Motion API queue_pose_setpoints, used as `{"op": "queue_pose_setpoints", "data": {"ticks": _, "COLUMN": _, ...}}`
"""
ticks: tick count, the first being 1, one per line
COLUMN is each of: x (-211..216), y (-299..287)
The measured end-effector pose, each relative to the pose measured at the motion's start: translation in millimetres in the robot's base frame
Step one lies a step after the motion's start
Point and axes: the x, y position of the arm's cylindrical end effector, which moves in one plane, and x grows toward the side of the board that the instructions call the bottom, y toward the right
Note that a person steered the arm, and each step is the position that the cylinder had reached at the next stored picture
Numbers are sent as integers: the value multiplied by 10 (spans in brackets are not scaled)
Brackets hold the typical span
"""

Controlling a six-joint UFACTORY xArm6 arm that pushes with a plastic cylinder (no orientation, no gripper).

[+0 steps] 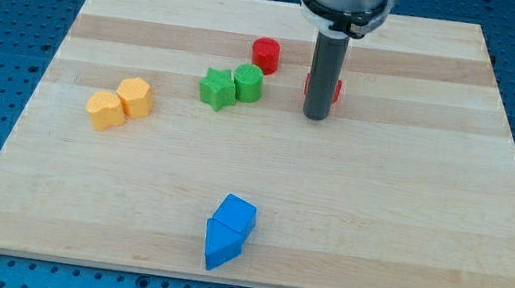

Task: Move the red star to the red circle

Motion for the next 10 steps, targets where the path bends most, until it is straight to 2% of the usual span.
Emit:
{"op": "queue_pose_setpoints", "data": {"ticks": 2, "x": -505, "y": -213}}
{"op": "queue_pose_setpoints", "data": {"ticks": 3, "x": -494, "y": -220}}
{"op": "queue_pose_setpoints", "data": {"ticks": 4, "x": -292, "y": -74}}
{"op": "queue_pose_setpoints", "data": {"ticks": 5, "x": -342, "y": 28}}
{"op": "queue_pose_setpoints", "data": {"ticks": 7, "x": -665, "y": 953}}
{"op": "queue_pose_setpoints", "data": {"ticks": 8, "x": -848, "y": 846}}
{"op": "queue_pose_setpoints", "data": {"ticks": 9, "x": -846, "y": 581}}
{"op": "queue_pose_setpoints", "data": {"ticks": 10, "x": -736, "y": 557}}
